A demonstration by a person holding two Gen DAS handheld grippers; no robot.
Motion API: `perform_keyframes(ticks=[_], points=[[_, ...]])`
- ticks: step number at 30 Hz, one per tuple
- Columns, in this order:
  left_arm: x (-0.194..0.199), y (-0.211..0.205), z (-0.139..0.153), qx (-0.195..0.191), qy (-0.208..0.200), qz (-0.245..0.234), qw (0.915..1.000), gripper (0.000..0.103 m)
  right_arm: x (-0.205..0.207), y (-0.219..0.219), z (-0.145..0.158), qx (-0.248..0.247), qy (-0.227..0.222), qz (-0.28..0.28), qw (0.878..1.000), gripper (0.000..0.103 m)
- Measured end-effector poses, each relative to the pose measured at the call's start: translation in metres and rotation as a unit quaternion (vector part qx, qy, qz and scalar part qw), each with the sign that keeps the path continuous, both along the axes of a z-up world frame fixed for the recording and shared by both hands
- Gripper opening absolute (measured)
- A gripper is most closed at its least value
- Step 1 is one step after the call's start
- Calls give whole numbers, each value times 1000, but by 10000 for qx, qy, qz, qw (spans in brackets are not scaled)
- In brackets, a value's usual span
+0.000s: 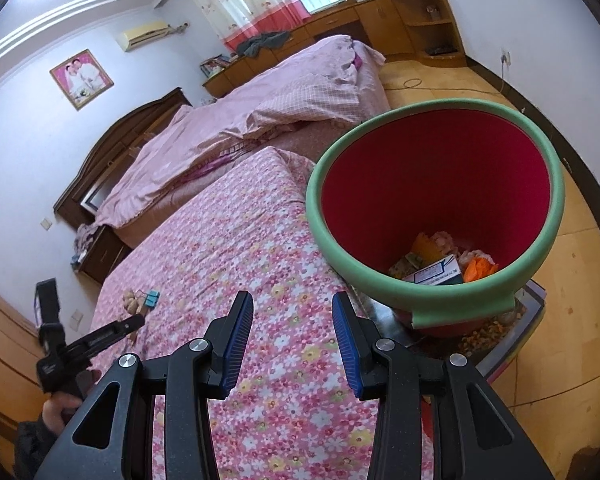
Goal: Collect trash
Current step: 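Grasp the wooden puzzle piece with the left tool, then grasp the blue binder clip with the right tool while the left tool holds the wooden piece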
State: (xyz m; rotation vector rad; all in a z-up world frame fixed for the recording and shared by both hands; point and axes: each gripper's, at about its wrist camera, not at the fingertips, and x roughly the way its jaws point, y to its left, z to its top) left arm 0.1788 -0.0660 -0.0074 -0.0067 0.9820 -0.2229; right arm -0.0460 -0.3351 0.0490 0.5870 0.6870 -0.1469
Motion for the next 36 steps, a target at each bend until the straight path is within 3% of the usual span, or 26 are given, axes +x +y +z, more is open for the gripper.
perform_keyframes(ticks=[4, 6, 7, 8, 15, 24, 36], points=[[7, -2, -3, 134, -100, -50, 9998, 31, 3, 1, 0, -52, 28, -14, 10000, 42], [8, 3, -4, -30, -88, -28, 10000, 21, 7, 2, 0, -56, 48, 6, 10000, 42], [8, 6, -4, -111, -69, -31, 9999, 11, 10, 3, -1, -49, 63, 31, 10000, 42], [8, 9, -4, -194, -35, -37, 9998, 10, 13, 5, -1, -36, 84, 68, 9999, 42], [-15, 48, 10, -663, -148, 157, 9976, 9, 30, 32, 4, -160, 97, 434, 9989, 42], [-30, 105, 26, -530, -453, 796, 9944, 10, 70, 88, 6, -196, 190, 1134, 9932, 42], [-28, 149, 13, -787, -586, 1298, 9867, 9, 122, 158, -8, -342, 487, 1631, 9848, 42]])
